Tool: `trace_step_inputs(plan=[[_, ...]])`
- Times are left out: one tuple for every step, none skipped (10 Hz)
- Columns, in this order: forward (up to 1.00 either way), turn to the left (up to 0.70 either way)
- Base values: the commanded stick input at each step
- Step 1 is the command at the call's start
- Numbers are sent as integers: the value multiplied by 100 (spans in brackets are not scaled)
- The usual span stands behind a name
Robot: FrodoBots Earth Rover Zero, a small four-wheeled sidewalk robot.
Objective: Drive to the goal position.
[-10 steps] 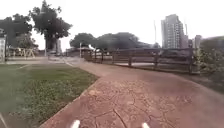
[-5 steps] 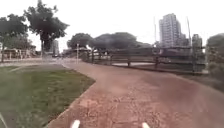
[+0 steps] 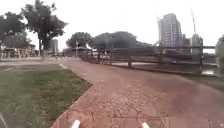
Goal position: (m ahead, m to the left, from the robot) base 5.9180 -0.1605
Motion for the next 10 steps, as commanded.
trace_step_inputs(plan=[[70, 14], [70, 27], [70, 19], [70, 0], [70, 0], [70, 0], [70, 0], [70, 0], [70, 0], [70, 0]])
